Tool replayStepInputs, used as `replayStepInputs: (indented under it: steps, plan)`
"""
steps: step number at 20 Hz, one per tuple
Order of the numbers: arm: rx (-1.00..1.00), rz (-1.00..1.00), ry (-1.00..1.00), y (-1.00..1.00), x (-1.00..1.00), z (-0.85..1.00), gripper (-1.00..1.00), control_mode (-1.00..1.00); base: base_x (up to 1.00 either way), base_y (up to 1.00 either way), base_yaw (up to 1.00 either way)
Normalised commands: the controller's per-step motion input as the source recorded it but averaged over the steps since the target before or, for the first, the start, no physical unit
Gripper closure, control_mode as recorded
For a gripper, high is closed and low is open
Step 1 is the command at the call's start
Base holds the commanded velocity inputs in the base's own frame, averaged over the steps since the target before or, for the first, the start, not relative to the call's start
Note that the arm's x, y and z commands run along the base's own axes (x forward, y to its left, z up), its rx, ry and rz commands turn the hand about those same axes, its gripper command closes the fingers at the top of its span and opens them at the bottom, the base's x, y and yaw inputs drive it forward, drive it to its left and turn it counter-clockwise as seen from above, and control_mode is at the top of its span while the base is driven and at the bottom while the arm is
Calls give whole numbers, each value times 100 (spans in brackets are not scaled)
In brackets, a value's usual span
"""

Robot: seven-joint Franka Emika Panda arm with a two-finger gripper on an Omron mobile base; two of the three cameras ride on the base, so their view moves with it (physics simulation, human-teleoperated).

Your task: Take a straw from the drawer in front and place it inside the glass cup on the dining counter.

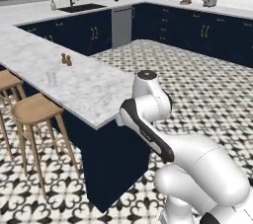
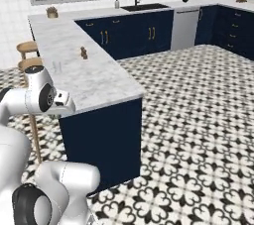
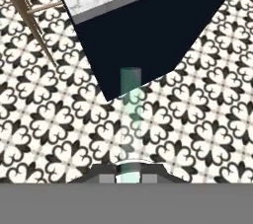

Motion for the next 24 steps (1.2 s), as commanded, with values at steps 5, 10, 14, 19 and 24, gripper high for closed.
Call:
replayStepInputs:
  steps: [5, 10, 14, 19, 24]
  plan:
    - [0, 0, 0, 0, 0, 0, 100, 100, 0, 100, -36]
    - [0, 0, 0, 0, 0, 0, 100, 100, 0, 100, -39]
    - [0, 0, 0, 0, 0, 0, 100, 100, 0, 100, -43]
    - [0, 0, 0, 0, 0, 0, 100, 100, 0, 100, -48]
    - [0, 0, 0, 0, 0, 0, 100, 100, 0, 98, -52]
